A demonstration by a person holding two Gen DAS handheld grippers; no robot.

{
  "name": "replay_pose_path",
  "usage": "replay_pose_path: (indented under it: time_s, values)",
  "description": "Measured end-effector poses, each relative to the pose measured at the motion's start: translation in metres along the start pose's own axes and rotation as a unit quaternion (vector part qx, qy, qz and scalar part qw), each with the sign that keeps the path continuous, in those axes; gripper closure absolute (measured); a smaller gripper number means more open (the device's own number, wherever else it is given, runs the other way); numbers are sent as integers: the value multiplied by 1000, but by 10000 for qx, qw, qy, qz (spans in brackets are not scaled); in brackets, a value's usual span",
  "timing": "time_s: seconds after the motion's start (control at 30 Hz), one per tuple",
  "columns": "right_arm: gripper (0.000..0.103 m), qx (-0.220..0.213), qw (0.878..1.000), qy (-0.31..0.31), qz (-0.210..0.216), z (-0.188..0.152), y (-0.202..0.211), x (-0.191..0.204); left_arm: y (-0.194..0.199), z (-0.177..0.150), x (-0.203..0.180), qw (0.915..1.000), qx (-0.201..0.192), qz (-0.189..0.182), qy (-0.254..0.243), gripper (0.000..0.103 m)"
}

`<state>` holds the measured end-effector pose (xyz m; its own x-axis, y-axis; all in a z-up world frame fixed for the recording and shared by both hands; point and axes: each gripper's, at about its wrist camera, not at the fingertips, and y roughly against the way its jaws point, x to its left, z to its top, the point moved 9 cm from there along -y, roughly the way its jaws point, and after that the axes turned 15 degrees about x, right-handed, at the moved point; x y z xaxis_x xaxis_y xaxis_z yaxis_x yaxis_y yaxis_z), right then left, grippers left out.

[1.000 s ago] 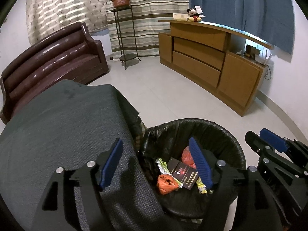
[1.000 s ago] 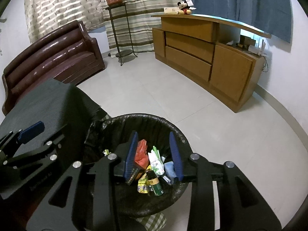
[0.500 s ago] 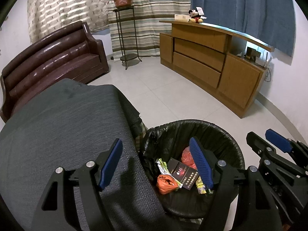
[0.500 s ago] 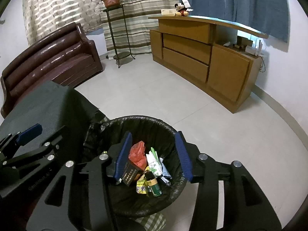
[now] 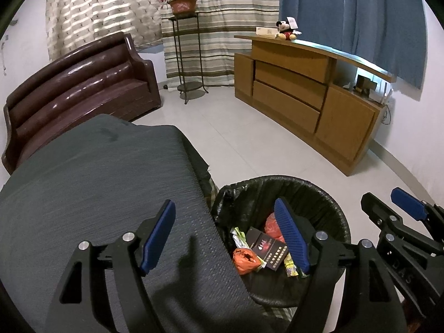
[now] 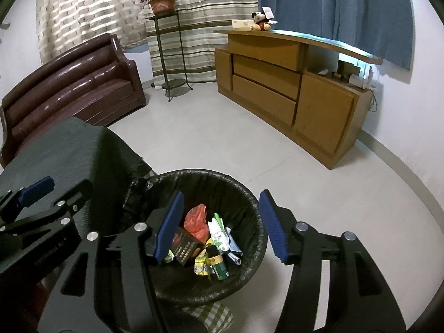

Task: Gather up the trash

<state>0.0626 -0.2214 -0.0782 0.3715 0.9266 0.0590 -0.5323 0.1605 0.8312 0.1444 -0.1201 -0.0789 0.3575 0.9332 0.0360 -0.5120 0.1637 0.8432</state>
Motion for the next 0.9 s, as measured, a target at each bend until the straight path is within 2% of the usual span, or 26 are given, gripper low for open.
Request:
replay_pose_path:
  time_s: [0.9]
  values:
    - [46,-170,9996,205,7,-39,58,27,69,-45,50,9989,-329,199,270,27]
